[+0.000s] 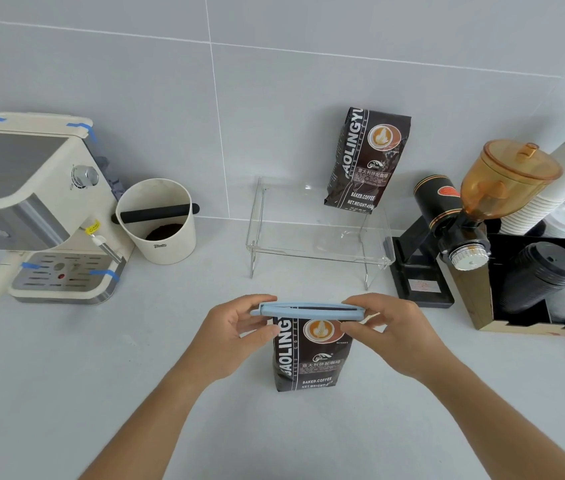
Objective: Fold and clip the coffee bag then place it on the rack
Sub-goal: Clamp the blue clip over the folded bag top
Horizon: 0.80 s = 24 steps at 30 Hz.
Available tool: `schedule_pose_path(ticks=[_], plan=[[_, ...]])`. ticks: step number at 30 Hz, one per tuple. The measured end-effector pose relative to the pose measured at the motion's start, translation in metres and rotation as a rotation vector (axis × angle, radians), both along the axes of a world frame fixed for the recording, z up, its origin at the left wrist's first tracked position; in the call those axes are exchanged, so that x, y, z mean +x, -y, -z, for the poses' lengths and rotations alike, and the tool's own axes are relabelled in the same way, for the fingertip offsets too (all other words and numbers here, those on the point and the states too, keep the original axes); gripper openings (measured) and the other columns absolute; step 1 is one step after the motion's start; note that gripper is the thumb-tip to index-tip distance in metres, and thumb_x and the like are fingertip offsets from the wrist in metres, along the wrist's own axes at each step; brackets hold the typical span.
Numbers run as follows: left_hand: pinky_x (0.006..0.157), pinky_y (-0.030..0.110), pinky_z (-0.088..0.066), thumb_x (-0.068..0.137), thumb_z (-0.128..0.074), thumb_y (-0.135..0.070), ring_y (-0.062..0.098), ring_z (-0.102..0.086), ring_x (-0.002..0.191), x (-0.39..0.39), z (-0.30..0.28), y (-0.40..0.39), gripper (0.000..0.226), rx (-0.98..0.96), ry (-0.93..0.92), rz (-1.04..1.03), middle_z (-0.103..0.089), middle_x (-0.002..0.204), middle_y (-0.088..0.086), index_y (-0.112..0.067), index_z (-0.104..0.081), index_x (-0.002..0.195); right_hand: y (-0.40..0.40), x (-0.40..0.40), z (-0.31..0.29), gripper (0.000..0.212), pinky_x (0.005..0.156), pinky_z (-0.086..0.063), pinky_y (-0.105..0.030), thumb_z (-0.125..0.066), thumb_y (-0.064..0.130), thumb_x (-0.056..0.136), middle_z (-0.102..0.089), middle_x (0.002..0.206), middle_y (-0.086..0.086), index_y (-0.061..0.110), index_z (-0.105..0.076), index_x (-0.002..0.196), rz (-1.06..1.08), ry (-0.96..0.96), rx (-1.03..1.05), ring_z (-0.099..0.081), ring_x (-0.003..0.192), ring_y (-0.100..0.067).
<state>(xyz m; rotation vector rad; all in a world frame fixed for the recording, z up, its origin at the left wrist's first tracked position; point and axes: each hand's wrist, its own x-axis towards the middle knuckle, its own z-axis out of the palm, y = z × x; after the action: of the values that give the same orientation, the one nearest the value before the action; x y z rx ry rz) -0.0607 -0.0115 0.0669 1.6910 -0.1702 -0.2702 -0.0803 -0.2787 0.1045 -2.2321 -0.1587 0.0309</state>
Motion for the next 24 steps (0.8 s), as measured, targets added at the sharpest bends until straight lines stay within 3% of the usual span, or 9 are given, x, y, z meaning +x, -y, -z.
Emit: schedule_pose_path(ticks=[3,5,9,12,17,21,24], plan=[[0.099,0.033,-0.05,0.07,-0.077,-0.012,0.02,-0.069,0.106,0.001,0.01,0.005,0.038,-0.051,-0.054,0.02,-0.075,0.11,0.0,-0.031,-0.071,0.102,0.005,0.003,0.013,0.03,0.071,-0.057,-0.017,-0.077,0.011,0.078,-0.075,0.093,0.012,0.031,-0.073,0.099,0.011,-0.102,0.064,-0.067,0.086,-0.007],[0.1,0.036,-0.049,0.07,-0.076,-0.007,0.019,-0.069,0.106,0.001,0.019,0.009,0.038,-0.064,-0.076,0.024,-0.076,0.11,-0.001,-0.025,-0.071,0.103,0.007,0.004,0.024,0.034,0.077,-0.061,-0.028,-0.075,0.01,0.079,-0.076,0.099,0.007,0.029,-0.072,0.108,0.023,-0.188,0.102,-0.068,0.094,-0.011],[0.102,0.041,-0.049,0.065,-0.08,-0.01,0.018,-0.068,0.108,-0.001,0.034,0.016,0.047,-0.075,-0.113,0.012,-0.075,0.11,-0.004,-0.024,-0.068,0.108,0.007,0.005,0.043,0.043,0.085,-0.059,-0.037,-0.076,0.013,0.078,-0.074,0.105,0.015,0.037,-0.067,0.113,0.033,-0.279,0.137,-0.068,0.098,-0.012],[0.101,0.041,-0.049,0.061,-0.082,-0.012,0.02,-0.065,0.114,0.0,0.044,0.018,0.059,-0.071,-0.143,0.031,-0.072,0.117,-0.003,-0.024,-0.063,0.116,0.008,0.007,0.056,0.05,0.095,-0.055,-0.043,-0.079,0.012,0.077,-0.074,0.113,0.012,0.034,-0.065,0.119,0.019,-0.323,0.233,-0.069,0.103,-0.017],[0.095,0.035,-0.053,0.062,-0.081,-0.003,0.017,-0.063,0.117,-0.004,0.059,0.023,0.075,-0.062,-0.215,0.053,-0.066,0.121,-0.019,-0.042,-0.054,0.12,0.007,0.003,0.08,0.062,0.097,-0.053,-0.04,-0.078,0.003,0.078,-0.072,0.119,0.006,0.028,-0.057,0.13,0.016,-0.384,0.353,-0.067,0.108,-0.019],[0.097,0.038,-0.053,0.065,-0.08,-0.006,0.018,-0.061,0.119,-0.009,0.064,0.025,0.086,-0.049,-0.241,0.04,-0.061,0.131,-0.011,-0.042,-0.043,0.134,0.003,-0.005,0.099,0.058,0.101,-0.051,-0.044,-0.073,-0.001,0.081,-0.071,0.121,0.01,0.032,-0.061,0.127,0.054,-0.398,0.389,-0.065,0.113,-0.019],[0.089,0.027,-0.055,0.073,-0.076,0.003,0.014,-0.061,0.118,-0.015,0.068,0.027,0.094,-0.044,-0.255,0.036,-0.058,0.133,-0.008,-0.039,-0.031,0.144,-0.002,-0.011,0.109,0.057,0.103,-0.049,-0.047,-0.07,0.005,0.085,-0.068,0.128,0.008,0.029,-0.056,0.135,0.058,-0.399,0.399,-0.063,0.118,-0.017]])
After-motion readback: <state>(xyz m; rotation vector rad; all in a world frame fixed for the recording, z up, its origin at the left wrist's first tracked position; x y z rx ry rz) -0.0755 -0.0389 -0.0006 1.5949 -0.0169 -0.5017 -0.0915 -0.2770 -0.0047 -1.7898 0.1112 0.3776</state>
